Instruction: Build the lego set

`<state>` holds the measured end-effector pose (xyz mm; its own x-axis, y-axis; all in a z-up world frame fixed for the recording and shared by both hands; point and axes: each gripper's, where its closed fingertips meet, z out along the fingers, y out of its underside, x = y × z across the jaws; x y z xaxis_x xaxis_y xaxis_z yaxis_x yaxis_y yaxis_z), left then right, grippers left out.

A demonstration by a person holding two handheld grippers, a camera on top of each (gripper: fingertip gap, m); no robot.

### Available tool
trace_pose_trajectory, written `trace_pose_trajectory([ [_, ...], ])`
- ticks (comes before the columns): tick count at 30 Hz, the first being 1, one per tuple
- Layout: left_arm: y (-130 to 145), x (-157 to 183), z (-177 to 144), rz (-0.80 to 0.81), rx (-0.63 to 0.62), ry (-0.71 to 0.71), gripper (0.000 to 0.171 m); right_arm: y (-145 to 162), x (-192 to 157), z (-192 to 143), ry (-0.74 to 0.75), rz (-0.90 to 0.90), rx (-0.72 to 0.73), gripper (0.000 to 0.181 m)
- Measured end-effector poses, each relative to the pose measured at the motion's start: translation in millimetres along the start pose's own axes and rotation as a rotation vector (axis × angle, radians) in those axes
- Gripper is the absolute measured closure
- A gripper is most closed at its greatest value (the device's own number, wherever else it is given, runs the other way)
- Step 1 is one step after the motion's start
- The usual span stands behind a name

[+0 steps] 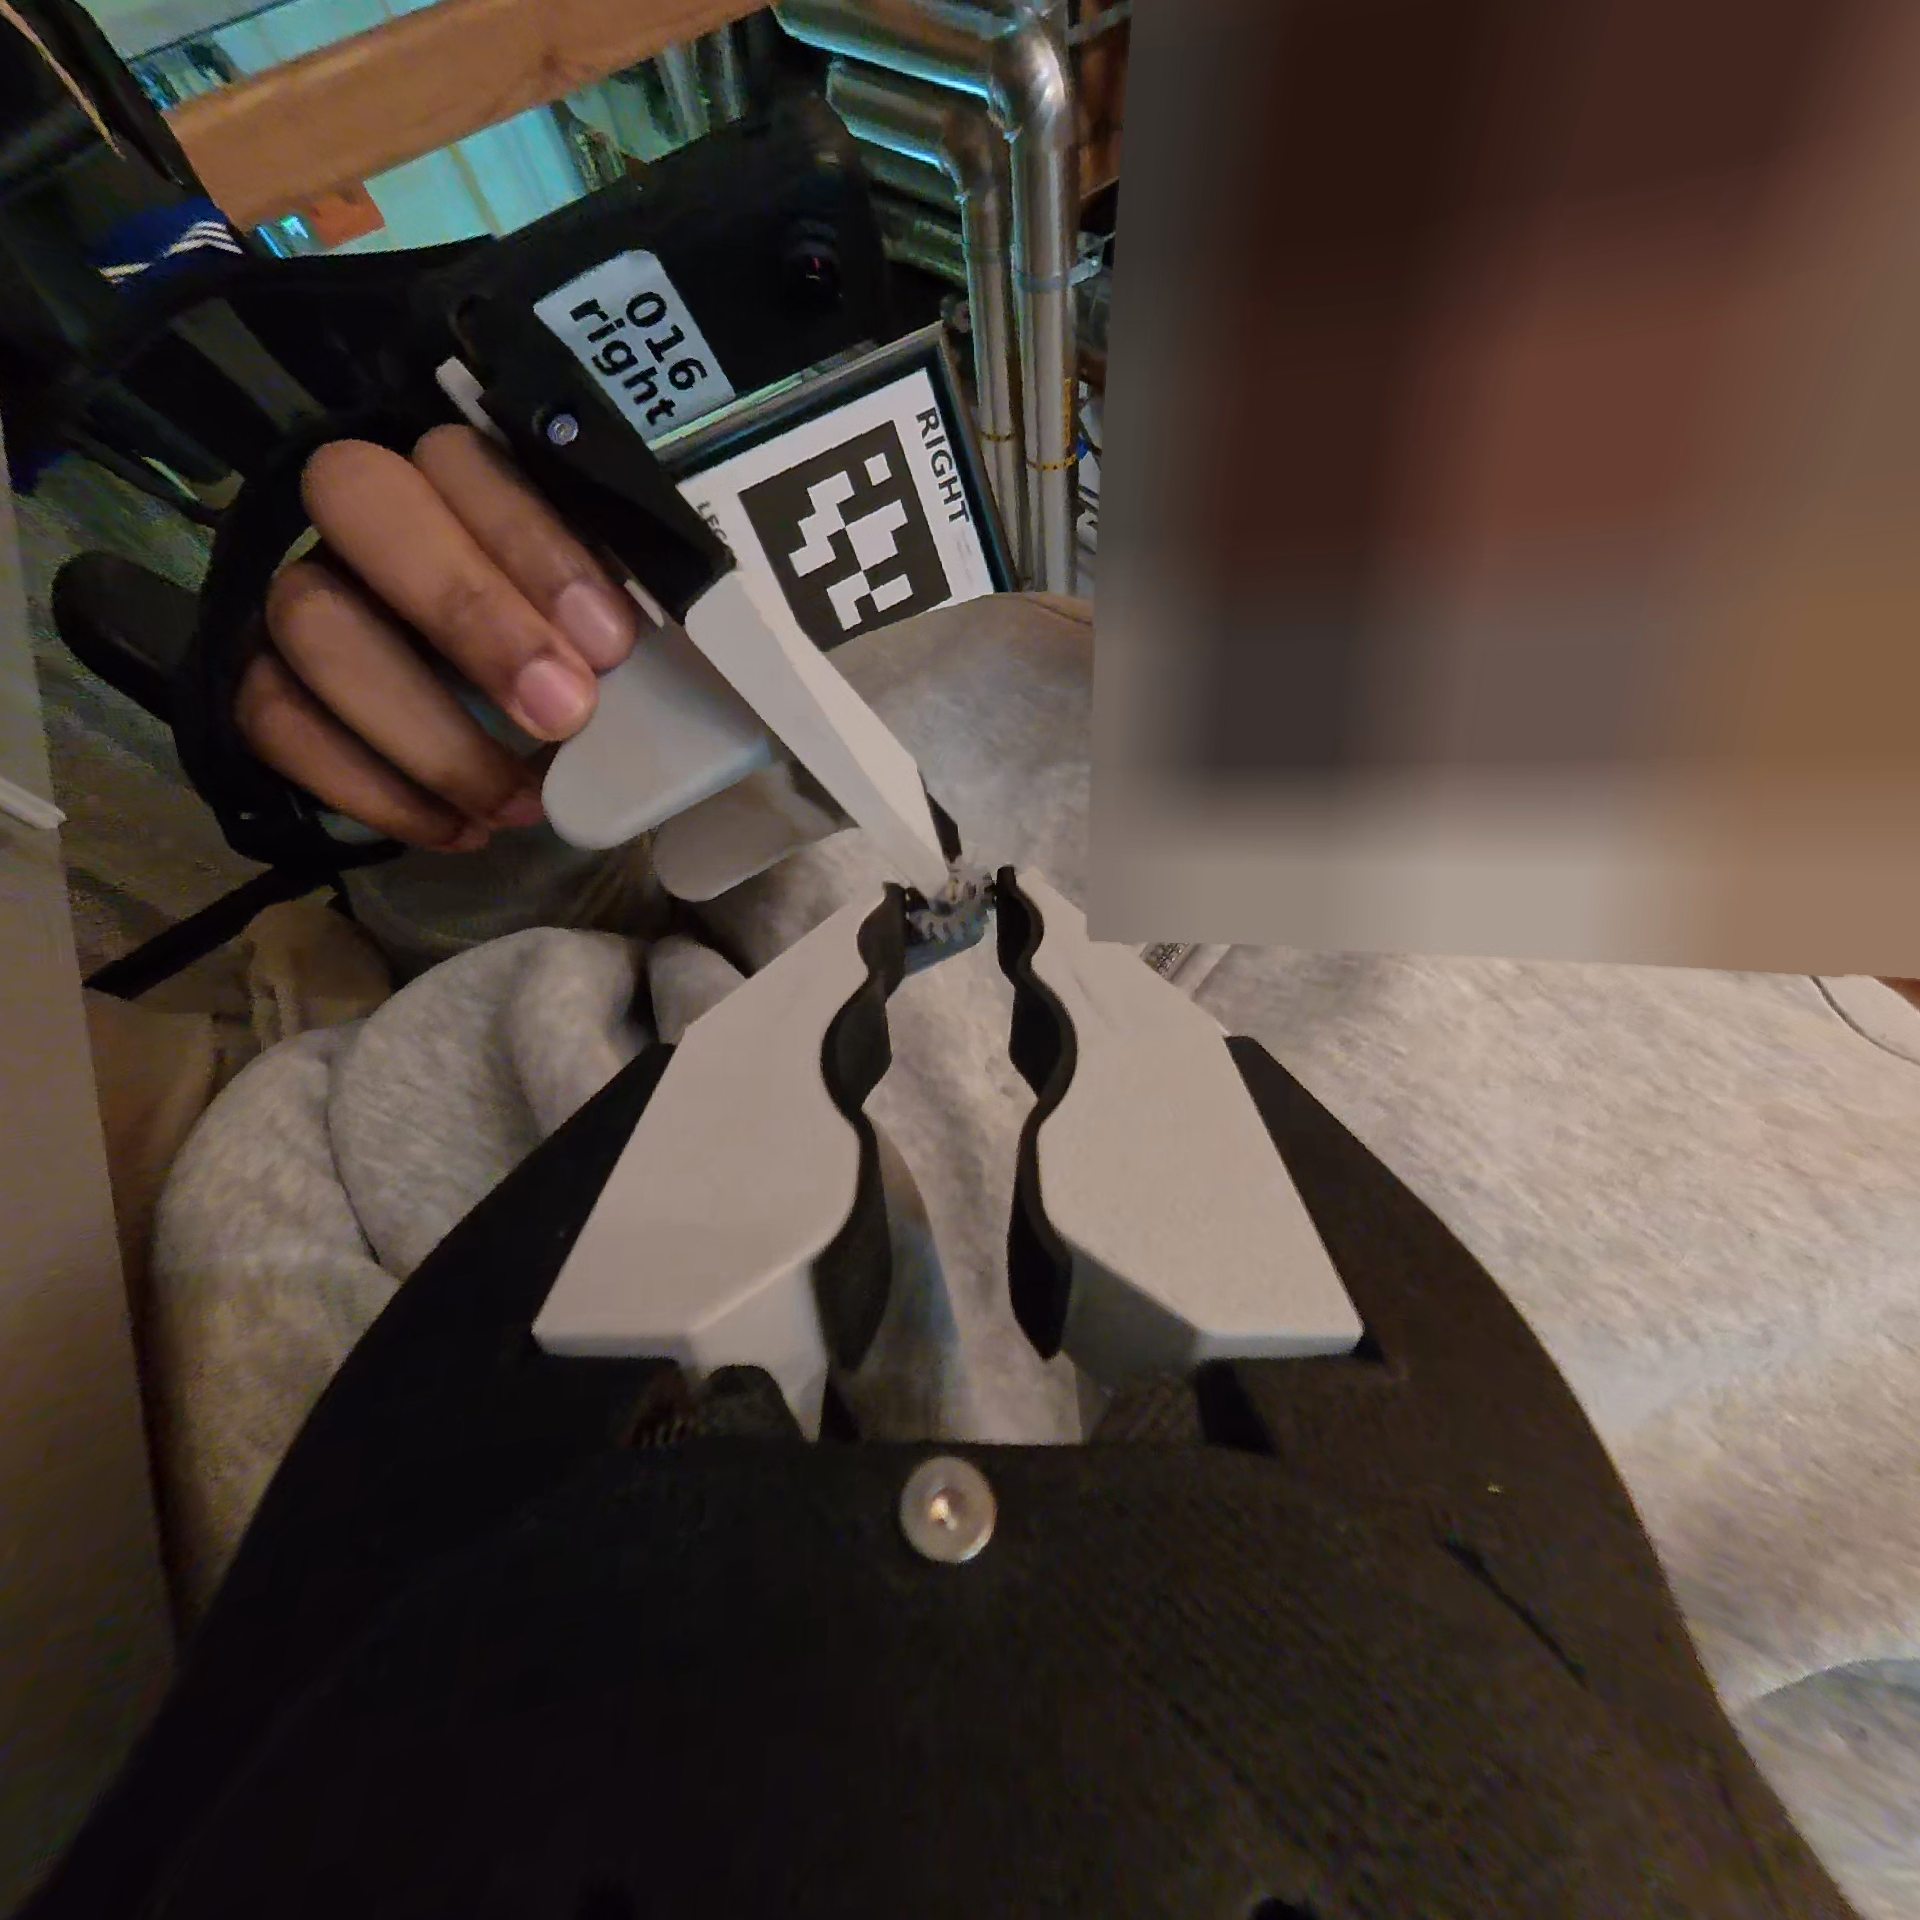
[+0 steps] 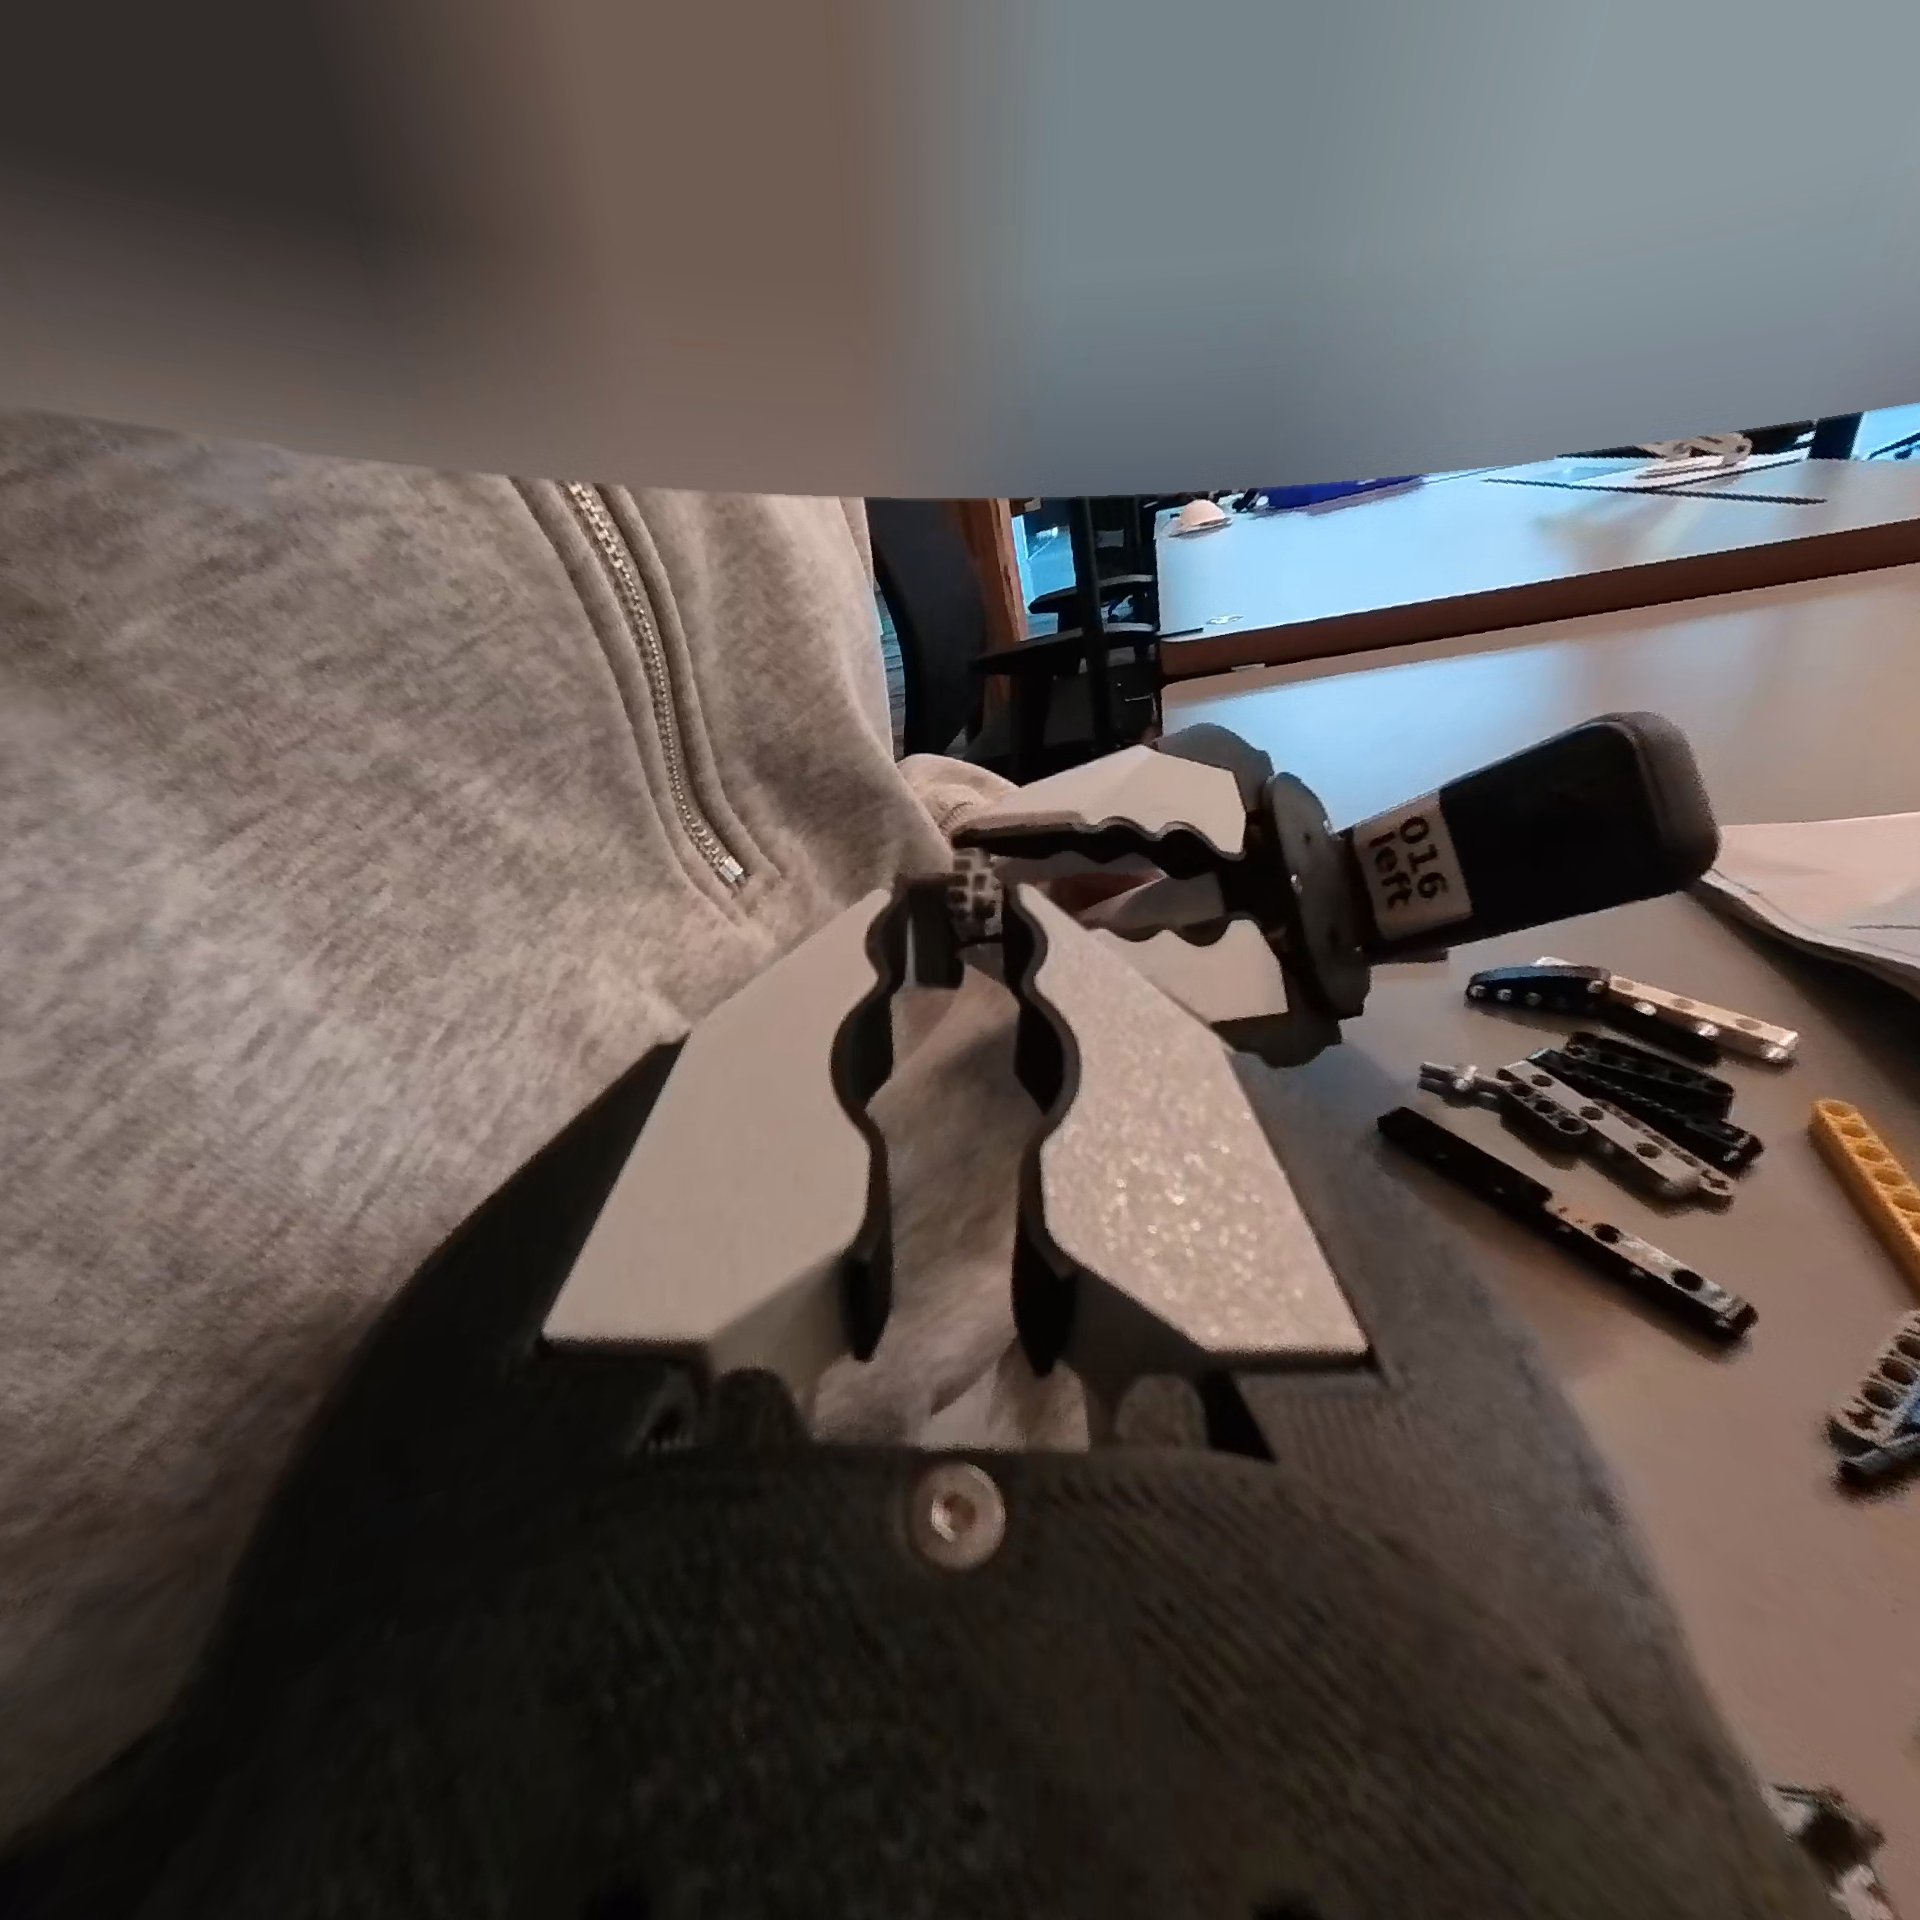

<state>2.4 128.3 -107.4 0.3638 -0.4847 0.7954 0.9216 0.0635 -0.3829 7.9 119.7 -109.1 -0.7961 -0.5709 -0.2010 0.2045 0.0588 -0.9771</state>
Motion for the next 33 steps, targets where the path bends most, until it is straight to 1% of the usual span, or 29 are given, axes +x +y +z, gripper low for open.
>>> trace_pose_trajectory([
  [9, -1.3, -0.6, -2.9, 0.0, 0.007, -0.005, 0.157, -0.4, 2.2, -0.1, 0.01, -0.018, 0.005, 0.166],
  [22, 2.9, -2.6, 1.7, -0.01, -0.021, -0.001, 0.158, 1.9, -4.0, -0.6, -0.021, -0.035, -0.008, 0.168],
  [27, 1.9, -4.3, 1.0, -0.029, -0.007, 0.005, 0.158, 4.1, -2.4, -1.6, 0.024, -0.078, -0.023, 0.168],
  [28, 1.5, -4.1, 1.3, -0.03, -0.004, 0.007, 0.161, 5.4, -1.9, -1.7, 0.031, -0.087, -0.033, 0.175],
  [33, -2.5, -3.4, -2.4, -0.018, 0.022, -0.009, 0.161, 4.8, 3.5, -1.1, 0.062, -0.088, -0.033, 0.175],
])
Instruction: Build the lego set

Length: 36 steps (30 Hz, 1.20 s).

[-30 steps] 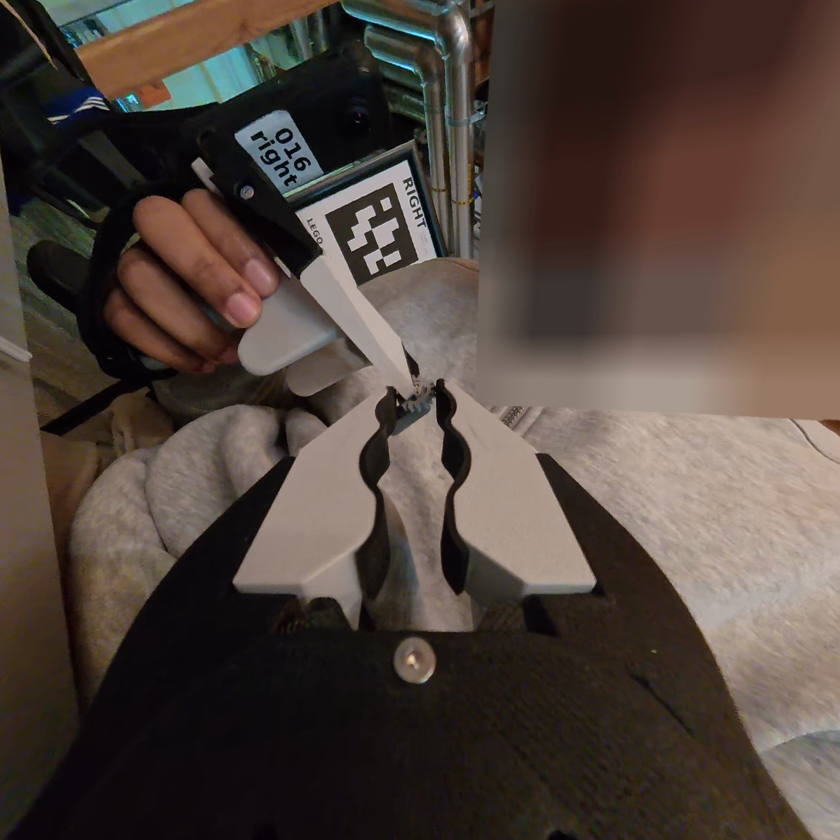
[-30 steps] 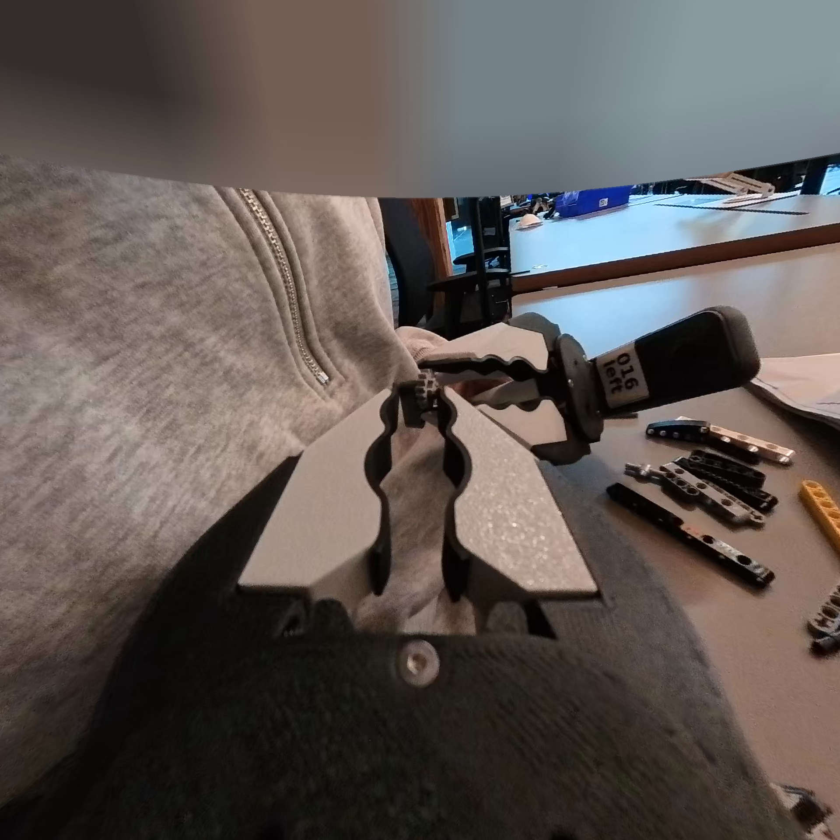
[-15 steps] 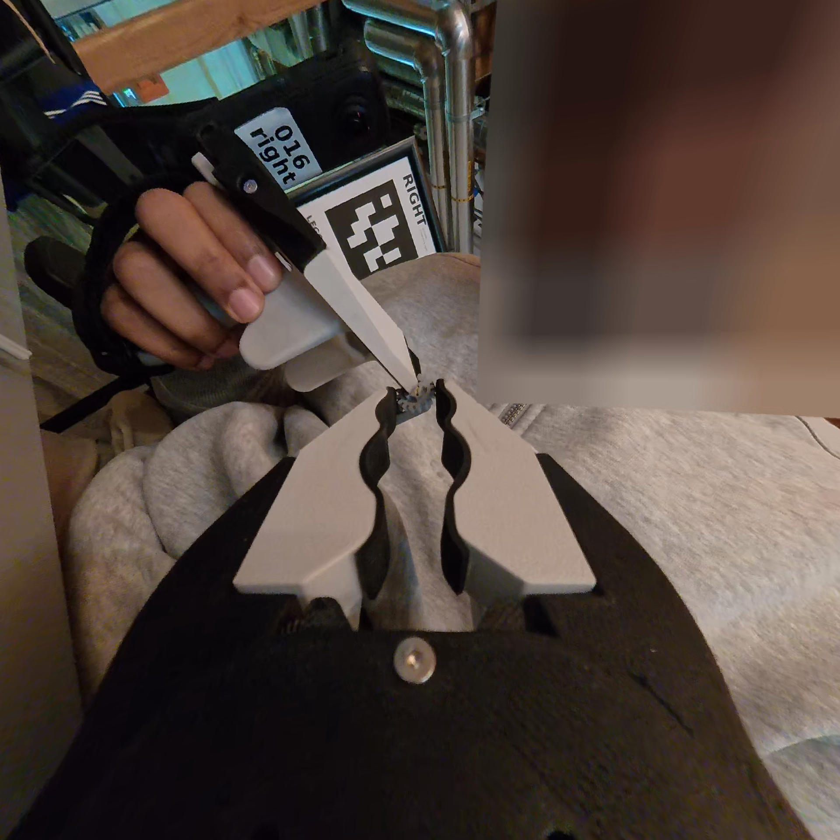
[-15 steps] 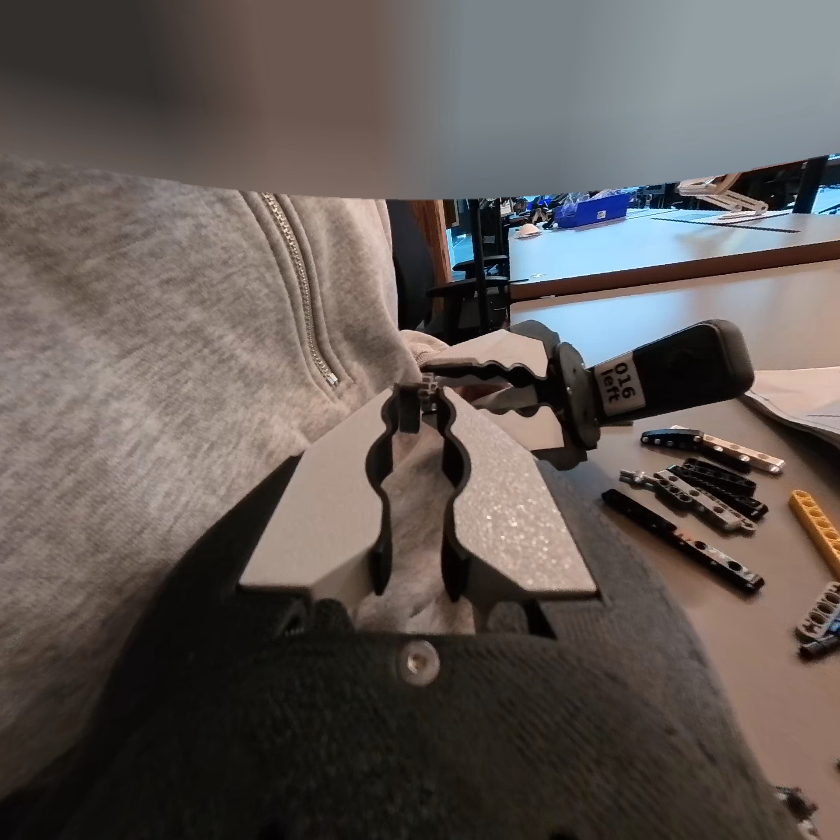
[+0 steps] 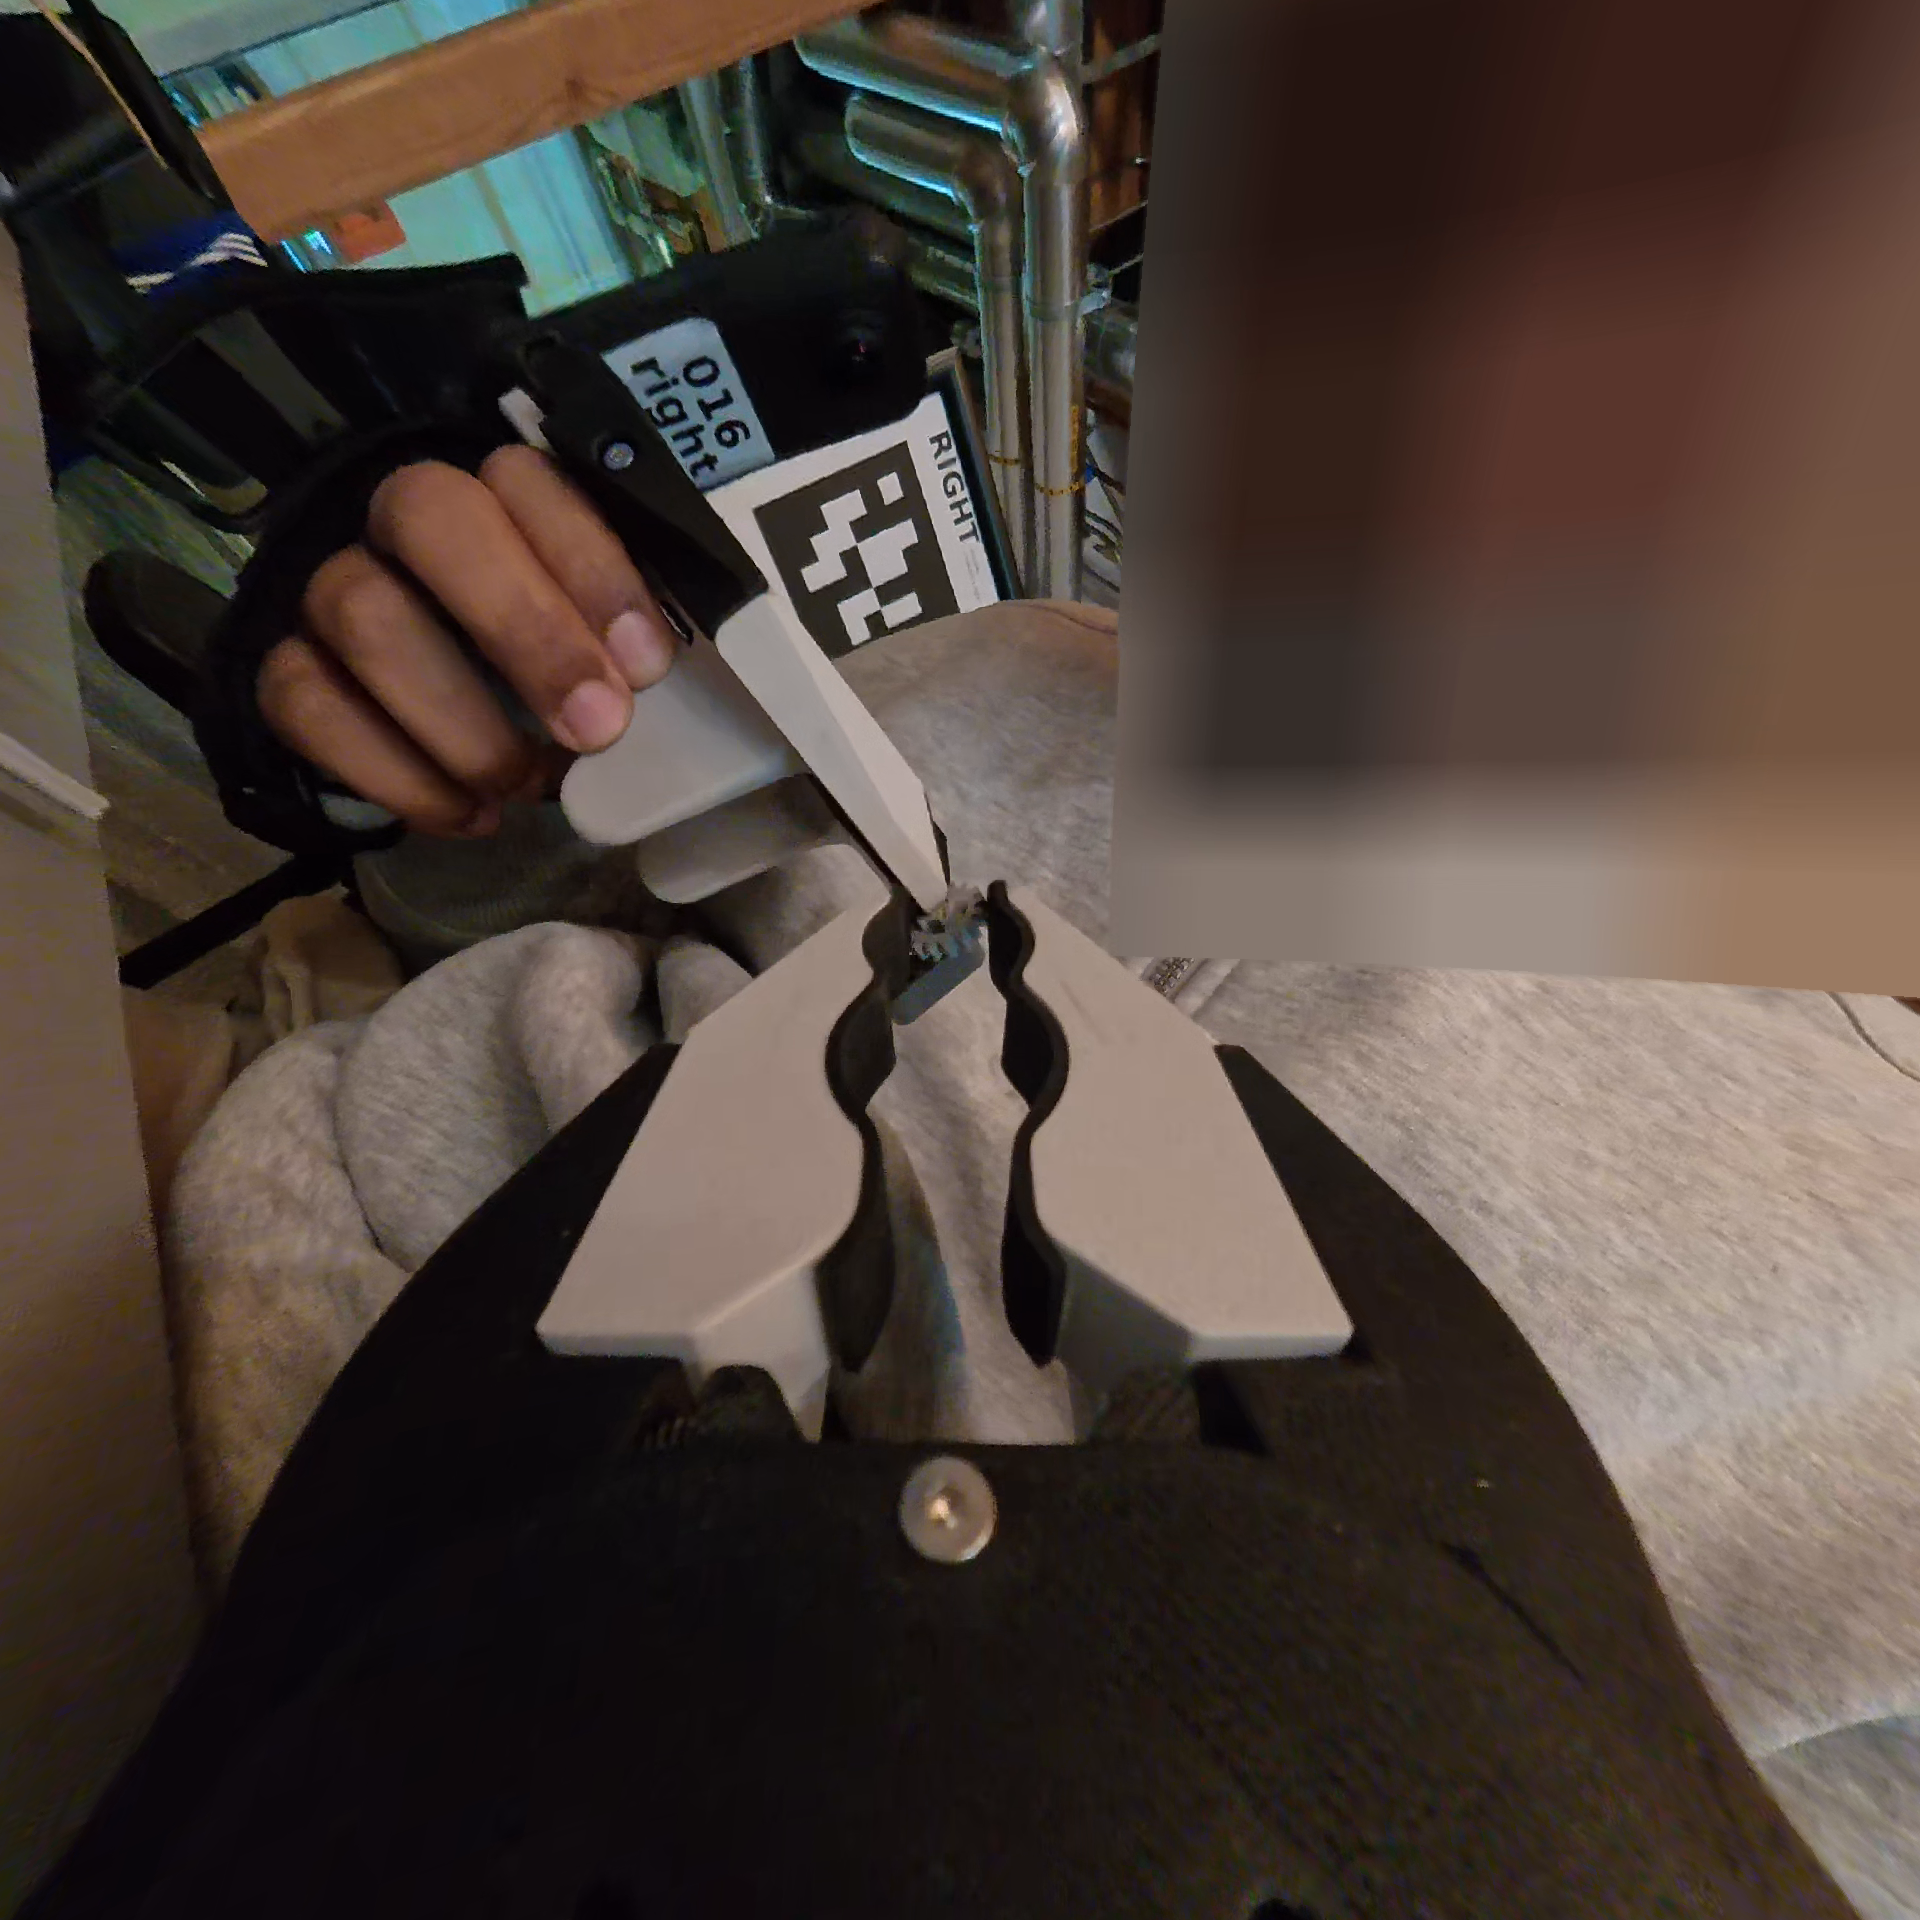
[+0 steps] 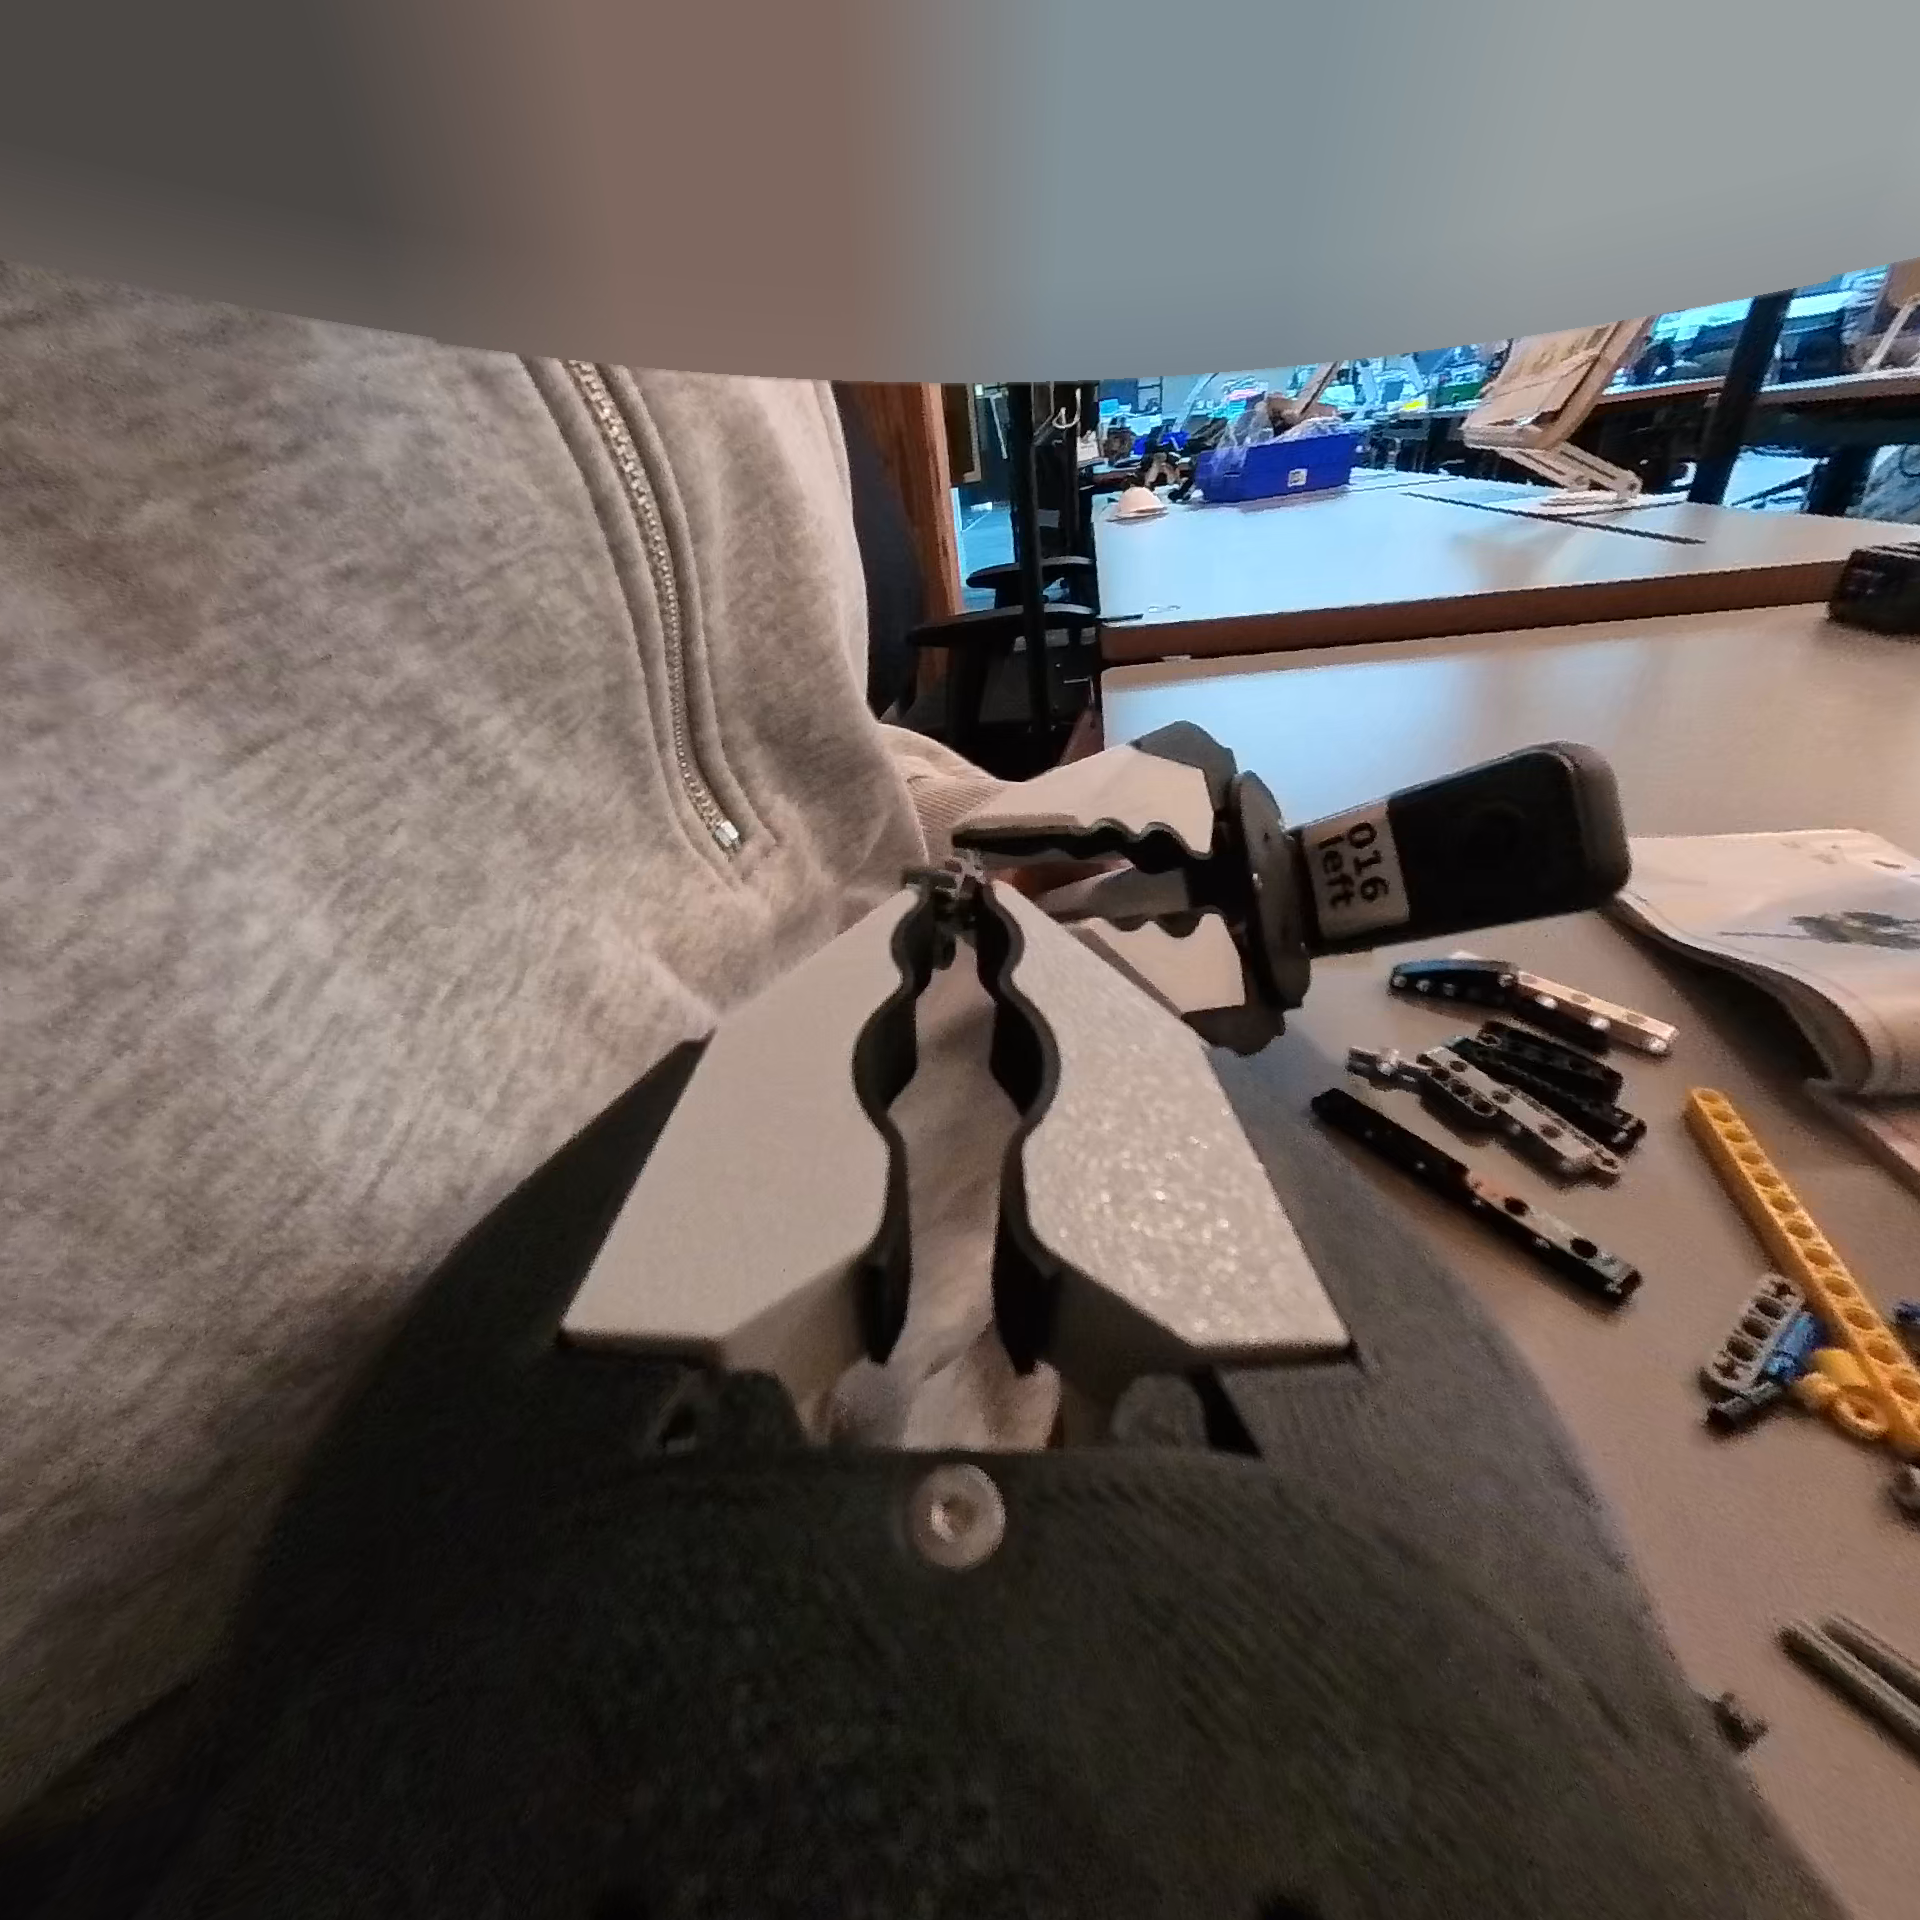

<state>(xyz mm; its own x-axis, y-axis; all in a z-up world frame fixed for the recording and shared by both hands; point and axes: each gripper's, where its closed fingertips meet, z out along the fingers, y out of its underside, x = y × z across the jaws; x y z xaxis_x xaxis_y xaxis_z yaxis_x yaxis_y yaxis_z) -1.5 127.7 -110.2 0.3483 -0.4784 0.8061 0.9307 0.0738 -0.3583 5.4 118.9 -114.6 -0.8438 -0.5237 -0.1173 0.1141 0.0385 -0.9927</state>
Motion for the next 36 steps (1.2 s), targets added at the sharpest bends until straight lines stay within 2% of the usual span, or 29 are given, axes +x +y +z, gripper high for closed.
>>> trace_pose_trajectory([
  [3, -6.5, -0.8, -4.2, 0.004, 0.037, -0.014, 0.162, -2.5, 7.3, -0.1, 0.023, 0.042, 0.018, 0.173],
  [5, -8.3, -5.5, -6.7, 0.003, 0.049, -0.045, 0.162, -6.0, 10.3, -1.8, 0.03, 0.061, 0.044, 0.159],
  [7, -10.7, -5.0, -7.9, 0.0, 0.067, -0.037, 0.162, -8.7, 12.5, -3.8, 0.04, 0.066, 0.059, 0.155],
  [12, -19.7, -5.1, -12.6, 0.03, 0.121, -0.063, 0.162, -10.0, 22.4, -8.3, 0.112, 0.047, 0.066, 0.151],
  [14, -26.6, -7.1, -17.5, 0.062, 0.157, -0.114, 0.162, -15.3, 28.4, -13.2, 0.152, 0.045, 0.096, 0.151],
  [21, -53.4, -35.3, -41.1, 0.34, 0.222, -0.6, 0.161, -34.1, 46.6, -37.1, 0.309, -0.001, 0.179, 0.154],
  [23, -57.2, -54.5, -55.0, 0.442, 0.19, -0.828, 0.161, -35.9, 51.9, -43.2, 0.357, -0.012, 0.184, 0.154],
  [26, -54.1, -81.8, -72.4, 0.571, 0.073, -1.124, 0.161, -35.8, 56.8, -49.1, 0.395, -0.014, 0.186, 0.155],
  [28, -50.8, -92.2, -72.6, 0.608, 0.019, -1.195, 0.16, -34.3, 58.7, -50.8, 0.404, -0.009, 0.186, 0.155],
  [36, -44.5, -107.0, -73.4, 0.621, -0.056, -1.275, 0.159, -22.0, 64.7, -47.2, 0.415, 0.012, 0.153, 0.157],
])
